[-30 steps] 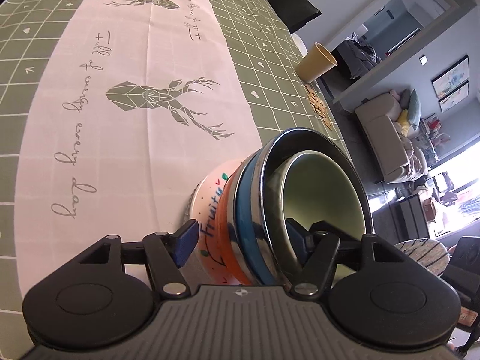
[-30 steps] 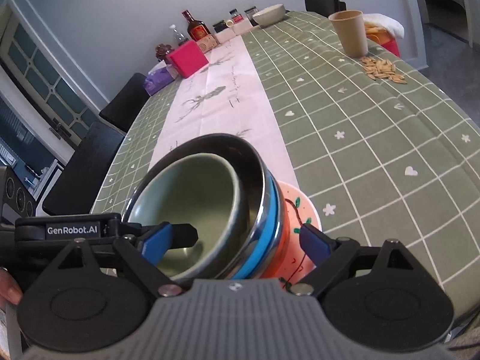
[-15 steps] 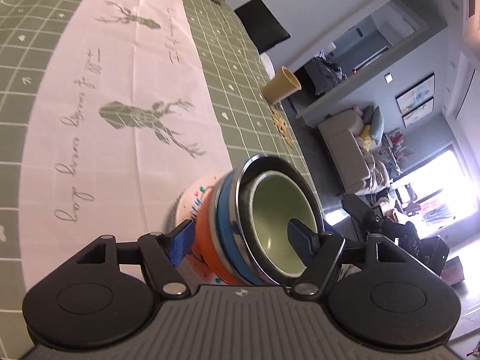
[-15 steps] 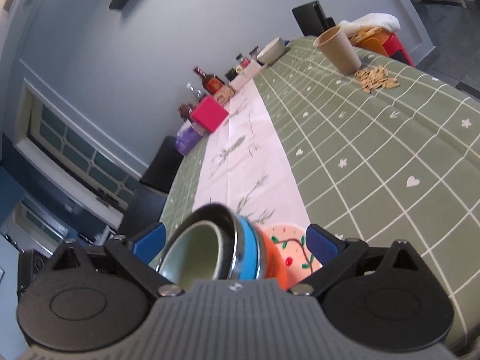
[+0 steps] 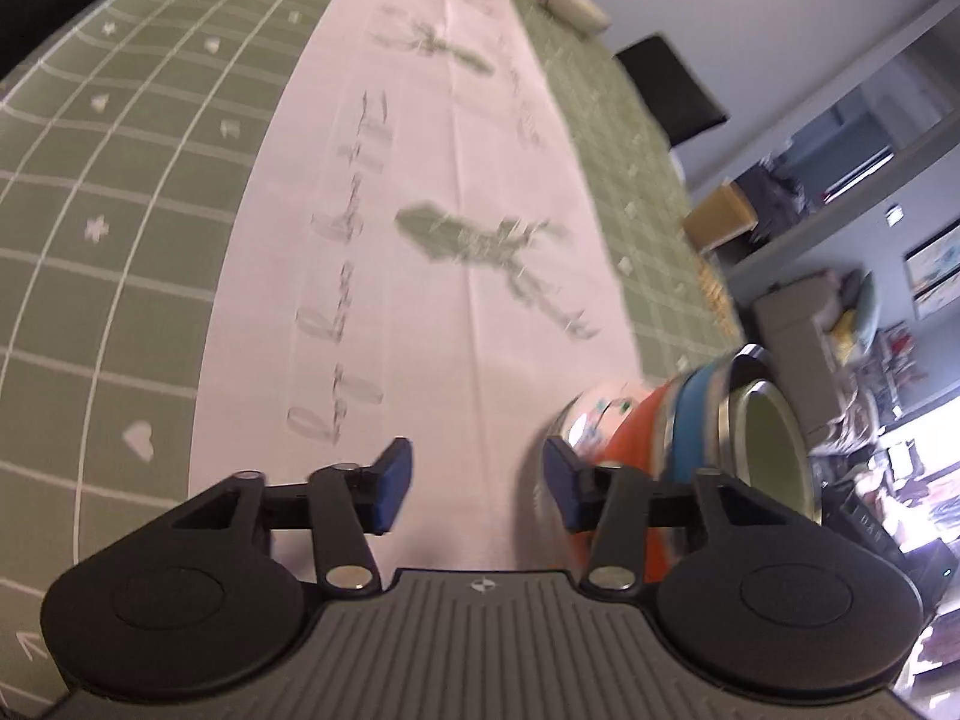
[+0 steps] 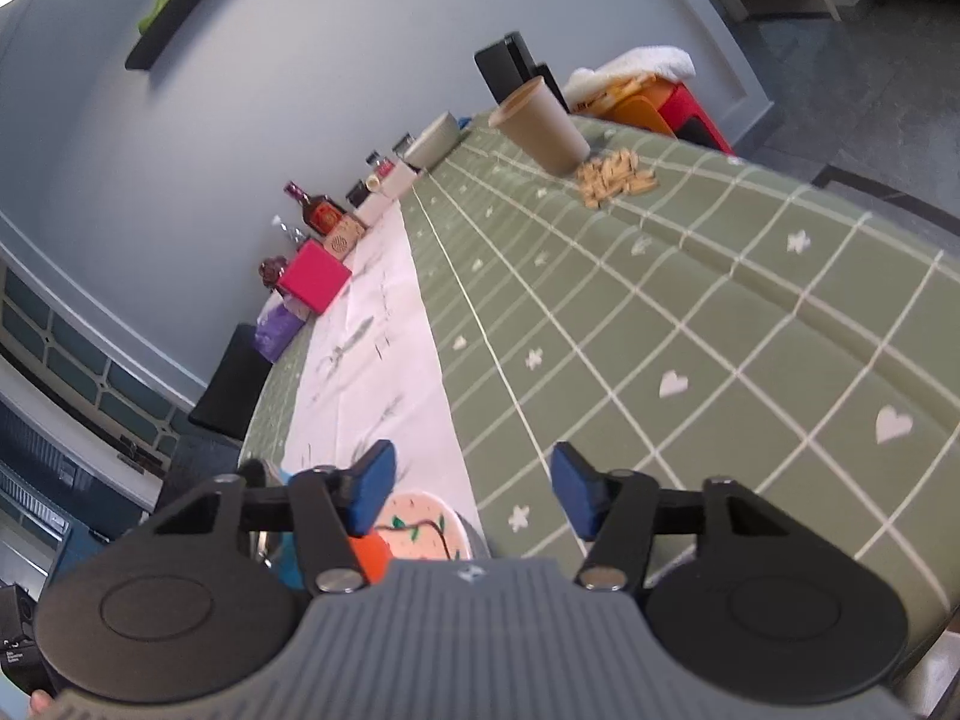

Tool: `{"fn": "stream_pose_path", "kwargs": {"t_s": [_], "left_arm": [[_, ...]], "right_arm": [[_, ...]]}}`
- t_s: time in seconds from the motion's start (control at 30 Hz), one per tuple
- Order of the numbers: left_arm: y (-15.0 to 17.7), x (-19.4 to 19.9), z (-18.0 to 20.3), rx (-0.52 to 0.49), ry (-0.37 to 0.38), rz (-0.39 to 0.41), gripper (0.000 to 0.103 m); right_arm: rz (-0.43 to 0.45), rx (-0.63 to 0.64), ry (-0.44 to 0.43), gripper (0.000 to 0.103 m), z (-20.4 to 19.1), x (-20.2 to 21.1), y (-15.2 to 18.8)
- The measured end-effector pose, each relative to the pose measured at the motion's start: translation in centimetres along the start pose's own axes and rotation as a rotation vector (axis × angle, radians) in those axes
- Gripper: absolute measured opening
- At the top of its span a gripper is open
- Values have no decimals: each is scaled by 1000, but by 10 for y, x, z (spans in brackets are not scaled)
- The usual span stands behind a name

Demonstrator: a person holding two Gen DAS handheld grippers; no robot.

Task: Organize plates and bowls
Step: 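Lower the bowl stack onto the Fruity plate with both grippers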

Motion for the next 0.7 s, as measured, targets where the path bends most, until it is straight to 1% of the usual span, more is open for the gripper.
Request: {"fn": "stream_pose_path", "kwargs": {"t_s": [0.03,0.13,0.2,0.3,0.37,0.4,0.47,0.57,0.7], "left_arm": [[4,-5,-1,-5,-11,-15,35],[14,-19,0,-36,-32,-38,34],[18,-24,2,-47,-26,-51,34],[21,-30,9,-52,-8,-67,33],[21,-34,11,-51,-23,-67,31],[21,-34,12,-52,-24,-59,30],[19,-35,14,-48,-35,-55,29],[16,-36,11,-12,-26,-68,29],[16,-36,11,-15,-23,-71,29]], "right_arm": [[-13,3,9,46,0,-3,4],[-50,3,10,34,-1,-11,14],[-83,14,3,33,-4,-15,20],[-97,32,1,30,-8,-17,24],[-109,30,7,27,-8,-18,26],[-120,23,9,27,-7,-20,27],[-147,-4,-1,17,-5,-24,31],[-142,-5,1,16,-7,-23,32],[-134,0,14,16,-9,-23,32]]}}
Point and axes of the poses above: each gripper's, at about its wrist camera, not at the fingertips, and x roughly against the way its jaws point, z to its right, y to its underside, the point moved 5 cm from there along -x, roughly the way its jaws point, and after that the axes turned 7 degrees about x, right-handed, at the moved point
